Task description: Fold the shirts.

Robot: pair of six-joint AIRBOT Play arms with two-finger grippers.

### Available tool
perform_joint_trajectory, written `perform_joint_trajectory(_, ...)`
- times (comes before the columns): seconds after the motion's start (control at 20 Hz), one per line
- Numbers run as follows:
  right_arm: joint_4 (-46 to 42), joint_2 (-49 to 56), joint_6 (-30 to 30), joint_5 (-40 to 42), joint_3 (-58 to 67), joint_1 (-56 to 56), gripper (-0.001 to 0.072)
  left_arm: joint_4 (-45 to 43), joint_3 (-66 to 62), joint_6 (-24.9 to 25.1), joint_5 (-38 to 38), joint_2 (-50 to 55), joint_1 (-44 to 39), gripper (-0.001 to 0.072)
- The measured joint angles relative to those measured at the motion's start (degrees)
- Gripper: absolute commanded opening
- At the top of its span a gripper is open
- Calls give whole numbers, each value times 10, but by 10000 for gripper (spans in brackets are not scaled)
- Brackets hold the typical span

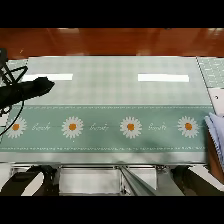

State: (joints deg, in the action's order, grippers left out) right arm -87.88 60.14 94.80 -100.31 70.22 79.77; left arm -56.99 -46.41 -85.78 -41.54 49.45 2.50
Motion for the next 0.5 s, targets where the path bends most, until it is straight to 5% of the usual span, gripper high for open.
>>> perform_joint_trajectory(0.3, 316, -2, -89, 258, 46, -188, 23, 0, -170, 0, 5, 79, -4, 22)
perform_joint_trajectory(0.5, 301, 24, -138, 379, 90, -514, 23, -31, -302, 4, -65, 143, -51, 21)
